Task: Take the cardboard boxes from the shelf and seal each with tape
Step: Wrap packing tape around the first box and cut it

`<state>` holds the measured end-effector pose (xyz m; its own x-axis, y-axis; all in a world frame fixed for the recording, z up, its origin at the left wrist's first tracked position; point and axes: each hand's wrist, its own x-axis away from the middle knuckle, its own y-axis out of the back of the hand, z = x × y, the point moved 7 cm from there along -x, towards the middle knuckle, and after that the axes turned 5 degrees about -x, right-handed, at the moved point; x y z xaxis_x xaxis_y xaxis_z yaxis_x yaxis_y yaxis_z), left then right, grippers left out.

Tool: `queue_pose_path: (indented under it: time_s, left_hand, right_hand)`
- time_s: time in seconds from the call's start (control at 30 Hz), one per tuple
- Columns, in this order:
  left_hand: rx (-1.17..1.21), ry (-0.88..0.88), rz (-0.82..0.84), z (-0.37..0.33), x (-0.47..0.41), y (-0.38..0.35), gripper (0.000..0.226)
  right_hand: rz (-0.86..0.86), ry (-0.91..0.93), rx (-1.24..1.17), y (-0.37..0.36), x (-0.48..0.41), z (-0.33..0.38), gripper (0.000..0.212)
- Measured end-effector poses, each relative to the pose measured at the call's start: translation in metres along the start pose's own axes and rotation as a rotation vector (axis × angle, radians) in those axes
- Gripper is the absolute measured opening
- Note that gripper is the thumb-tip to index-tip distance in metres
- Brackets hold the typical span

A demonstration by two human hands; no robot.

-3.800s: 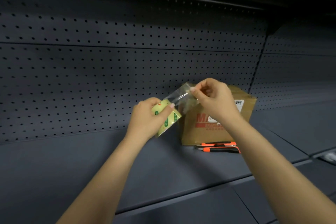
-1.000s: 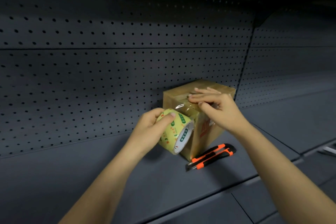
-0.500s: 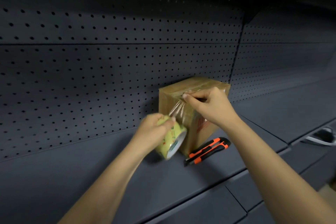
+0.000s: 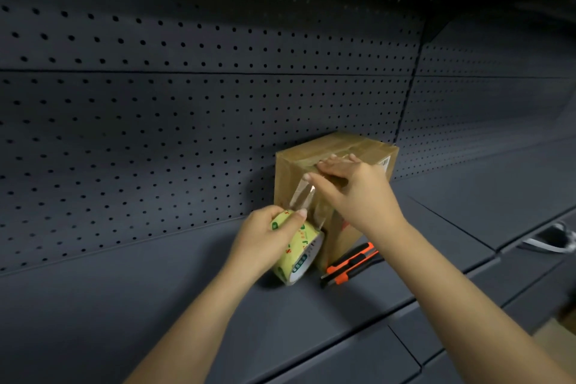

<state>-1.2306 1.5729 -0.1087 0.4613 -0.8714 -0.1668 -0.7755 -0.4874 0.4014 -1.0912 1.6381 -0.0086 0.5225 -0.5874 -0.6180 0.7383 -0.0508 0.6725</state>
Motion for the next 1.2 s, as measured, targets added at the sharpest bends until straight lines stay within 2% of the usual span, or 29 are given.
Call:
queue_pose_path:
  time_s: [0.23, 0.4, 0.7, 0.8, 0.87, 0.97, 1.1, 1.2]
  left_hand:
    - [-0.103, -0.002, -0.062, -0.003, -0.005, 0.001, 0.044]
    - [-0.083, 0.002, -0.107, -0.003, -0.003, 0.004, 0.044]
    - [-0.082, -0.032, -0.161, -0.011, 0.007, 0.006, 0.045]
    - [-0.084, -0.043, -0.164, -0.013, 0.007, 0.007, 0.043]
    - [-0.086, -0.046, -0.164, -0.014, 0.007, 0.006, 0.041]
    - [-0.09, -0.043, -0.171, -0.016, 0.007, 0.004, 0.042]
    - [-0.097, -0.008, -0.198, -0.015, 0.007, 0.003, 0.045]
    - [-0.113, 0.012, -0.232, -0.014, 0.009, 0.002, 0.045]
  right_hand:
    - [-0.02, 0.027, 0.061, -0.002, -0.001, 0.004, 0.032]
    - [-0.019, 0.0, 0.069, -0.004, 0.001, 0.002, 0.038]
    - [-0.007, 0.058, 0.165, -0.01, 0.003, 0.004, 0.047]
    - [0.027, 0.04, 0.141, -0.008, 0.003, 0.004, 0.051]
    - [0.031, 0.02, 0.014, 0.002, 0.005, 0.005, 0.054]
    - [-0.062, -0.056, -0.176, 0.03, 0.015, -0.001, 0.042]
    - [-0.247, -0.041, -0.21, 0.062, 0.041, -0.027, 0.013]
    - [-0.122, -0.054, -0.135, 0.051, 0.058, -0.059, 0.011]
